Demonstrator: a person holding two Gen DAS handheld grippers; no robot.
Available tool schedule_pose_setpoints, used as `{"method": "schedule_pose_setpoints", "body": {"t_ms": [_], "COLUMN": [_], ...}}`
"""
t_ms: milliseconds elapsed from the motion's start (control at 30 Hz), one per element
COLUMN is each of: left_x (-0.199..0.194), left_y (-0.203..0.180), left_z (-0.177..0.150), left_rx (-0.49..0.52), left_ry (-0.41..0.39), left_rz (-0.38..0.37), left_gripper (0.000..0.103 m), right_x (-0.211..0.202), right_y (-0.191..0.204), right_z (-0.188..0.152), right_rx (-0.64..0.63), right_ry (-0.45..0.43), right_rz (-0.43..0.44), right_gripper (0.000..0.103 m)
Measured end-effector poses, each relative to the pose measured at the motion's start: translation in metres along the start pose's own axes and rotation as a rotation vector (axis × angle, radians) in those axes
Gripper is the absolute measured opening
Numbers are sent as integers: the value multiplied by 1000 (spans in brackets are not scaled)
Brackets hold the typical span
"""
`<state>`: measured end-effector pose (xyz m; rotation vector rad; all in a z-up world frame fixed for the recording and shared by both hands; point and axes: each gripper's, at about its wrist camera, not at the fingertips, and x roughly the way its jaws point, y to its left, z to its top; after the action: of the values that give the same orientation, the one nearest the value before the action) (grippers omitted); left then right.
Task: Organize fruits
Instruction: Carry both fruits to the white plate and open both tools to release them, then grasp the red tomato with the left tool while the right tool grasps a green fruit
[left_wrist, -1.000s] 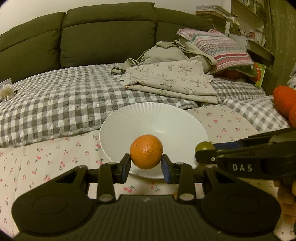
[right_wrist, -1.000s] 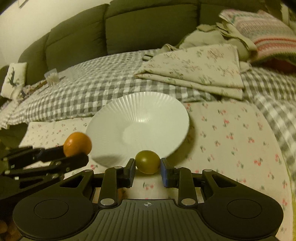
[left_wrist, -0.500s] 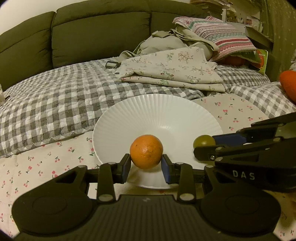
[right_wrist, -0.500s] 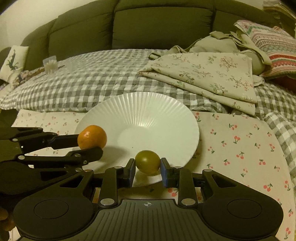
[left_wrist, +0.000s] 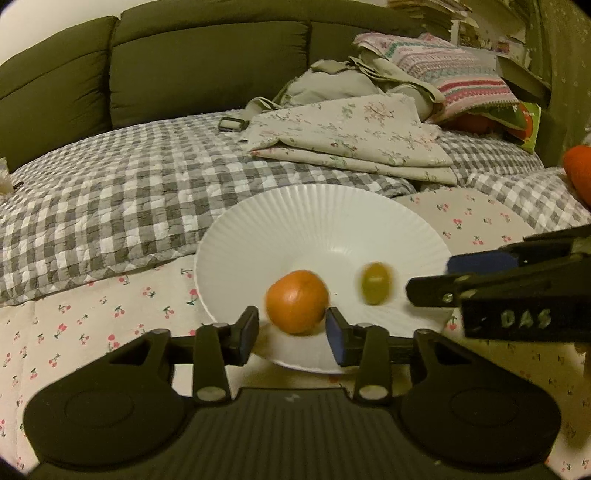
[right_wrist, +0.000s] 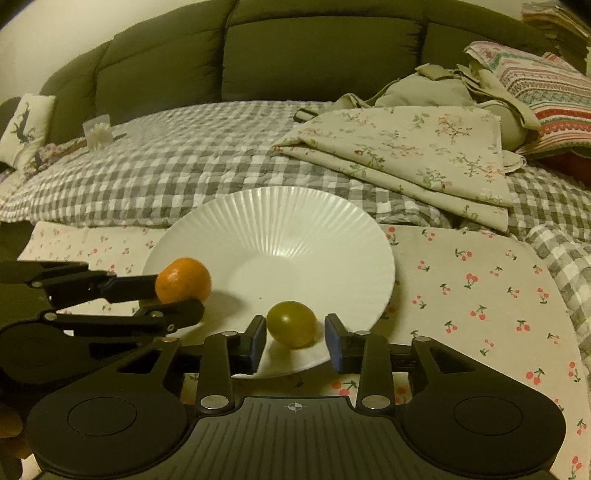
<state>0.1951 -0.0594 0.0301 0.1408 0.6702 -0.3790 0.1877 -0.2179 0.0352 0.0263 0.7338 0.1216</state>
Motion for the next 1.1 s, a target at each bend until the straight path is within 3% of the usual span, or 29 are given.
{"method": "schedule_pose_setpoints", "body": {"t_ms": [67, 367, 633, 867, 1100], "left_x": [-3, -29, -68, -99, -119], "left_y": [2, 15, 22, 32, 48], "left_z": [1, 4, -2, -20, -43], "left_rx": [-10, -87, -148, -214, -309], "left_ry": [-4, 10, 29, 50, 70], "left_rz": [1, 1, 37, 68, 77], "left_gripper": [50, 51, 60, 71, 72], "right_x": [-3, -18, -49, -81, -111], "right_y": [-6, -17, -18, -10, -6], "right_z": [2, 7, 7, -1, -19], "right_rx": [31, 118, 179, 175, 186], "right_ry": [-3, -7, -20, -13, -5], "right_rz": [10, 32, 79, 106, 128], "right_gripper": [44, 46, 62, 70, 80]}}
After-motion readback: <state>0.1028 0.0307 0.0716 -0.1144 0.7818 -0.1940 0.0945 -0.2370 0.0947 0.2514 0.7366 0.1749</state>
